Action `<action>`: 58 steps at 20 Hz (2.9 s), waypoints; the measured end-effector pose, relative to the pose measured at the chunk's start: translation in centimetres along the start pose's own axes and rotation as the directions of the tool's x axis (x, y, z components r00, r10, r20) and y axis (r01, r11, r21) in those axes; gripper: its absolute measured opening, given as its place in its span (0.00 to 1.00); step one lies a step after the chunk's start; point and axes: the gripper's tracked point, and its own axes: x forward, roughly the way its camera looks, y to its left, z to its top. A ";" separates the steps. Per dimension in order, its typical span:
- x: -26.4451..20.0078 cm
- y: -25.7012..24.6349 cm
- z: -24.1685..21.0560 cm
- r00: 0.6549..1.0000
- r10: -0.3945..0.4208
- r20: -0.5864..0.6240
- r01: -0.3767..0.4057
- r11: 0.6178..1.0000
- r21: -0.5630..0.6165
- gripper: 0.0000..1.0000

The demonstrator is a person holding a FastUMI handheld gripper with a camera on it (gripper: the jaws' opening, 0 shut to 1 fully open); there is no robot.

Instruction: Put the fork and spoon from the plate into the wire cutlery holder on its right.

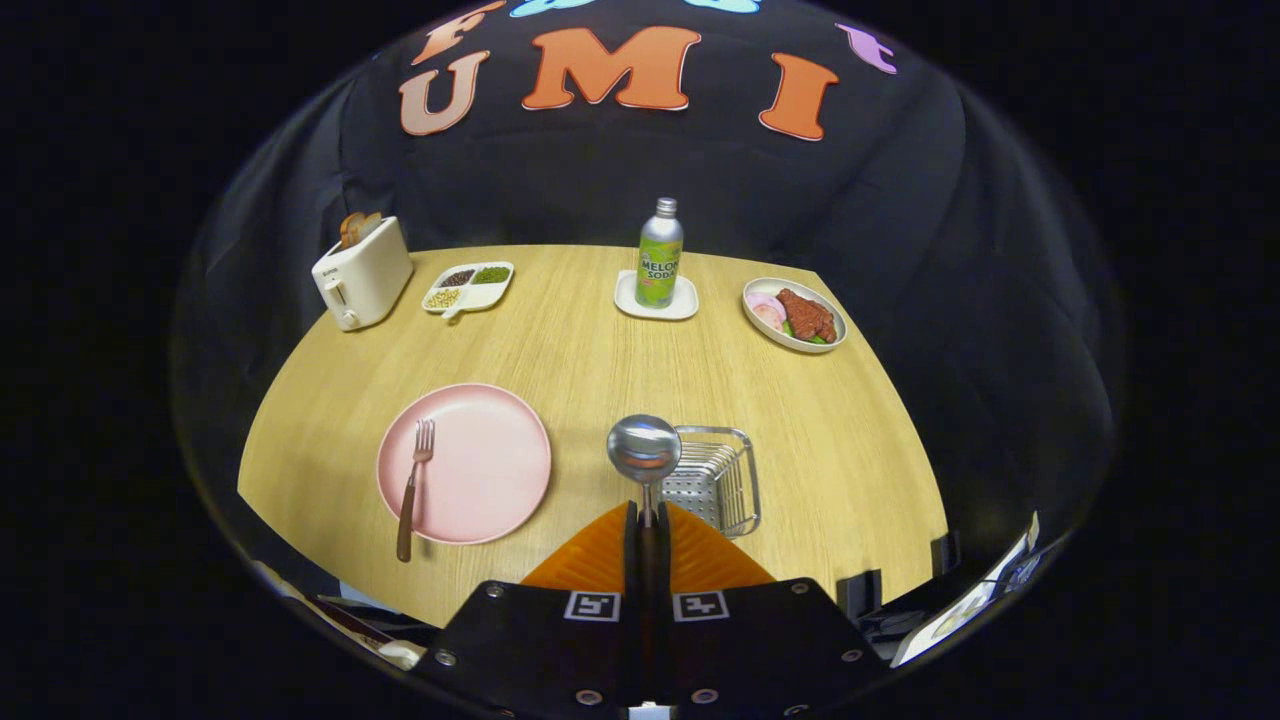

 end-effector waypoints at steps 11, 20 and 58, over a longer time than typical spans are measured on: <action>2.5 -2.4 -0.9 0.943 0.030 -0.332 -0.053 0.997 -0.061 0.05; 6.0 -2.9 -2.7 0.864 0.037 -0.502 -0.057 0.998 -0.025 0.05; 6.1 20.8 2.7 0.931 0.297 0.211 -0.312 0.949 0.041 0.98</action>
